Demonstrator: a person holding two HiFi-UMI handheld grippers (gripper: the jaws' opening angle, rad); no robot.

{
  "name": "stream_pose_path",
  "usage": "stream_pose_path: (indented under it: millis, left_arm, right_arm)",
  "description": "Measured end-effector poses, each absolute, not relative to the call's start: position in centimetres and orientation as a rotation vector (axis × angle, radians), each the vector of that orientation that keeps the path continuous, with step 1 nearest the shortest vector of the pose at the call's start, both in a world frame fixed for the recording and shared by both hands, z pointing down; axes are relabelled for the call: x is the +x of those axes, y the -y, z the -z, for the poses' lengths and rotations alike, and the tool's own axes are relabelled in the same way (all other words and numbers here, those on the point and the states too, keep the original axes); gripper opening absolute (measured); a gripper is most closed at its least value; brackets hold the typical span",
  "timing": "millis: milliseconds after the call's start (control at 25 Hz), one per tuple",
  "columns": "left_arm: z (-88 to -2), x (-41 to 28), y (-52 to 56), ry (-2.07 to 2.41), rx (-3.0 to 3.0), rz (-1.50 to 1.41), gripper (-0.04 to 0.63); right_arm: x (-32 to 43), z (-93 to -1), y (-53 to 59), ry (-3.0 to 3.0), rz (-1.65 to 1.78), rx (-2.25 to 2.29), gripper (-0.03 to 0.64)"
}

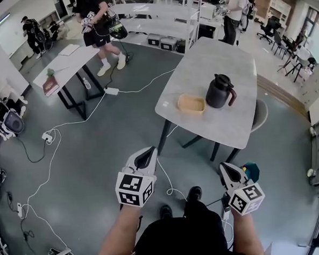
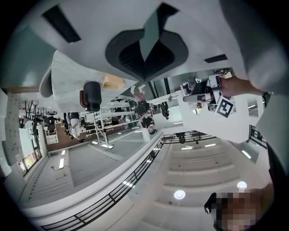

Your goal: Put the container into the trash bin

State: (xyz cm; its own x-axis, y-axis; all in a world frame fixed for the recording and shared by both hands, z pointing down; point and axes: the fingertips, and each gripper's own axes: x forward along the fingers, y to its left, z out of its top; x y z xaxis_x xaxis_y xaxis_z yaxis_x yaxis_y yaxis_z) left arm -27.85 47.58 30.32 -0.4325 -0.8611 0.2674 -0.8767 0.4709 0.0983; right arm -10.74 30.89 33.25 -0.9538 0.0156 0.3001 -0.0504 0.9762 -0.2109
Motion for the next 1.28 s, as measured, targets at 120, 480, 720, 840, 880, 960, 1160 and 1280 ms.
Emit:
stream_pose_path:
  millis: [120, 480, 720, 840, 880, 960, 1160, 1280]
  left_arm:
    - [-30.8, -29.4, -45.6, 2.442, 1.467, -0.083, 0.008]
    - [-29.9, -36.1, -36.9, 2.520, 1.327, -0.039, 0.008]
    - [-29.3, -38.2, -30.5, 2.536, 1.294, -0.062, 0.008]
    - [-29.2, -38.2, -28.3, 2.539, 1.283, -0.071, 0.008]
    - [-29.2, -38.1, -27.8, 2.539, 1.280, -0.075, 0.008]
    - [-29.6, -38.2, -27.4, 2.537, 1.267, -0.085, 0.008]
    - [-30.7, -39.1, -26.7, 2.530, 1.228, -0.075, 0.008]
    - [-31.1, -40.2, -26.4, 2.523, 1.231, -0.064, 0.008]
  right_arm:
    - [-12.1, -34.2, -28.2, 2.809, -0.348, 0.026, -0.006]
    - [-19.1, -33.7, -18.1, 2.819, -0.356, -0.096, -0.006]
    - [-22.4, -33.3, -13.0, 2.825, -0.376, -0.201, -0.006]
    - [-22.7, -33.9, -10.7, 2.808, -0.372, -0.223, -0.006]
    - [-22.9, -34.2, -10.0, 2.800, -0.375, -0.223, -0.005]
    - [-23.2, -34.8, -9.0, 2.786, -0.393, -0.227, -0.005]
    - [-25.0, -35.6, -8.7, 2.763, -0.408, -0.287, -0.005]
    - [-26.9, -36.1, -9.5, 2.743, -0.390, -0.329, -0.005]
